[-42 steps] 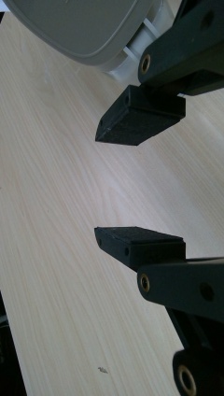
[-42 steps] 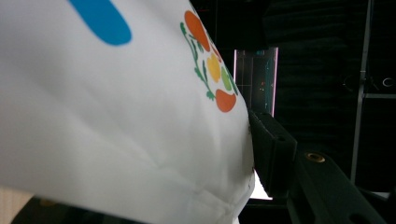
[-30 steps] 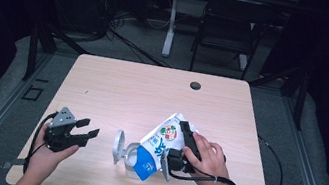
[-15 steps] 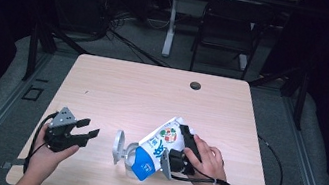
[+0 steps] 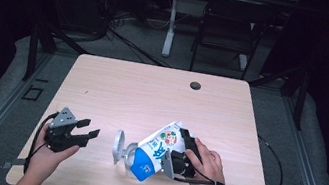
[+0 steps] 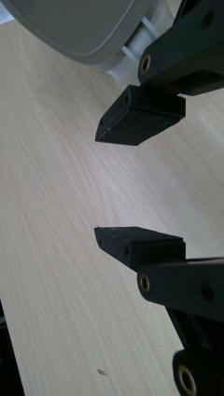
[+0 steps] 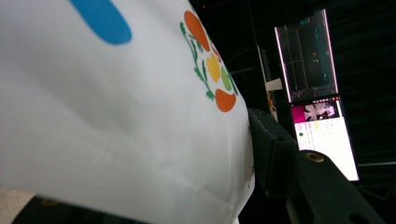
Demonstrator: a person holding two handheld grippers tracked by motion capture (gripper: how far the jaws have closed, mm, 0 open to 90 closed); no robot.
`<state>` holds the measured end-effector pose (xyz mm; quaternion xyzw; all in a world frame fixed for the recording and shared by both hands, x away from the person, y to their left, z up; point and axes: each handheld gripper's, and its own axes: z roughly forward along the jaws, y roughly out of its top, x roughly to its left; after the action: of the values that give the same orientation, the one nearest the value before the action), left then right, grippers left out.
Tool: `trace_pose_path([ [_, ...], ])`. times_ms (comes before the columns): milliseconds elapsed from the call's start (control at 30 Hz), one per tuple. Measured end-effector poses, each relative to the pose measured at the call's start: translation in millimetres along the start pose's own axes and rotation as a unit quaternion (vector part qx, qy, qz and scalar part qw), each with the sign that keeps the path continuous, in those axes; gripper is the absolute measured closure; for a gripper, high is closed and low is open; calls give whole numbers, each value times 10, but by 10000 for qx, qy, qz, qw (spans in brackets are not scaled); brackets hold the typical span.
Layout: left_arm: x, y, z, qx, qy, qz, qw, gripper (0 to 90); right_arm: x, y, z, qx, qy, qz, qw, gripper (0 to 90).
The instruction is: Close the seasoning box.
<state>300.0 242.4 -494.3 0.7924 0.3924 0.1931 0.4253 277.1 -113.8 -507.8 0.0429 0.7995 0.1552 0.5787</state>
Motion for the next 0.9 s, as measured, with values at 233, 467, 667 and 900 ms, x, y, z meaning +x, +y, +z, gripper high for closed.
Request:
trace_pose_path([
  [233, 1, 0, 0, 5, -1, 4, 10000, 479, 21, -17, 13, -81, 98, 290, 9995, 587],
  [467, 2, -2, 1, -1, 2, -2, 10000, 479, 32, -19, 2, 11, 193, 365, 9991, 589],
  [667, 1, -3, 7, 20, -8, 2, 10000, 479, 60, -36, 1, -3, 258, 514, 9983, 589],
  [900, 4, -5, 13, 29, 0, 5, 10000, 479, 90, -89, 8, -33, 380, 1015, 9941, 589],
])
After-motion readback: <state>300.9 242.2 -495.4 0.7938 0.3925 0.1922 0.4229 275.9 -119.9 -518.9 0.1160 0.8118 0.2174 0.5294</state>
